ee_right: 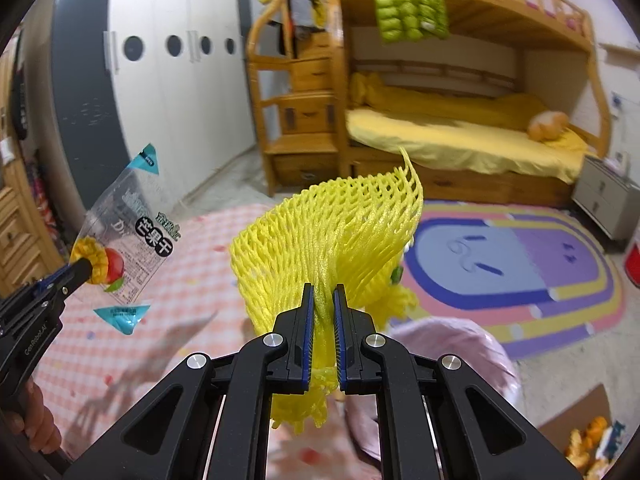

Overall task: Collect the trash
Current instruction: 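Carry mesh and snack bag over the pink bin and open both grippers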

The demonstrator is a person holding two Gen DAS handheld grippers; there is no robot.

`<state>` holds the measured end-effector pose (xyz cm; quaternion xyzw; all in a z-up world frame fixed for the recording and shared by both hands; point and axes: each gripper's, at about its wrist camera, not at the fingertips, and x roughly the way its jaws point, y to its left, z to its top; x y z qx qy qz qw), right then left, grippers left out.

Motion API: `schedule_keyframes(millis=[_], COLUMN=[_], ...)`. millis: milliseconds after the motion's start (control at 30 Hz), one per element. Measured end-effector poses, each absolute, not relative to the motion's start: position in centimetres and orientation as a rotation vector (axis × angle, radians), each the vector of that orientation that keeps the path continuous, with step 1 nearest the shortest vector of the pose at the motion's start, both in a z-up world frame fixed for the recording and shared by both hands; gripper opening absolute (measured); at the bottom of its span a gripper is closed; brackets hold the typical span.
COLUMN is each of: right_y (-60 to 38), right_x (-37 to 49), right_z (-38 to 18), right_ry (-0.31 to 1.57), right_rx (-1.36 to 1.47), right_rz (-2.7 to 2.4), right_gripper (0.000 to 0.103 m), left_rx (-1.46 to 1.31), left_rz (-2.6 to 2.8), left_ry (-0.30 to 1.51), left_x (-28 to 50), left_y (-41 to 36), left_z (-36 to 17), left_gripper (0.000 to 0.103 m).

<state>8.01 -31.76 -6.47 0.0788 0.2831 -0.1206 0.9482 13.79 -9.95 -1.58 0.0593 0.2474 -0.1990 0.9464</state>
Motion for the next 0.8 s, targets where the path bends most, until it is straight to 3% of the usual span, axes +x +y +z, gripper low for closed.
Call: schedule_keyframes(millis=[600, 667, 700, 767, 800], right_y=[-40.7, -41.5, -41.8, -42.6, -42.8], right_x=[2.7, 2.7, 2.7, 2.9, 2.8], right_z=[-13.5, -14.5, -14.8, -15.6, -15.8], right_ry=[0.761, 0.787, 0.794, 0.802, 0.802], right_rx=[0.229, 0.241, 0.249, 0.273, 0.285], right_rz=[-0.464, -0.470, -0.467, -0.465, -0.466], right_gripper=[0.013, 0.014, 0.015, 0.030, 0.044], left_rx=[0.250, 0.264, 0.268, 0.274, 0.277], left_rz=[-0.729, -0.736, -0.738, -0.745, -0.751], left_ry=[0.630, 0.634, 0.638, 0.646, 0.652], left_x=[11.5, 11.7, 11.7, 12.0, 12.1], left_y=[-24.7, -25.9, -26.4, -27.1, -27.4], left_z=[-7.5, -8.0, -8.3, -8.7, -9.0], left_gripper=[0.012, 0.015, 0.022, 0.030, 0.037])
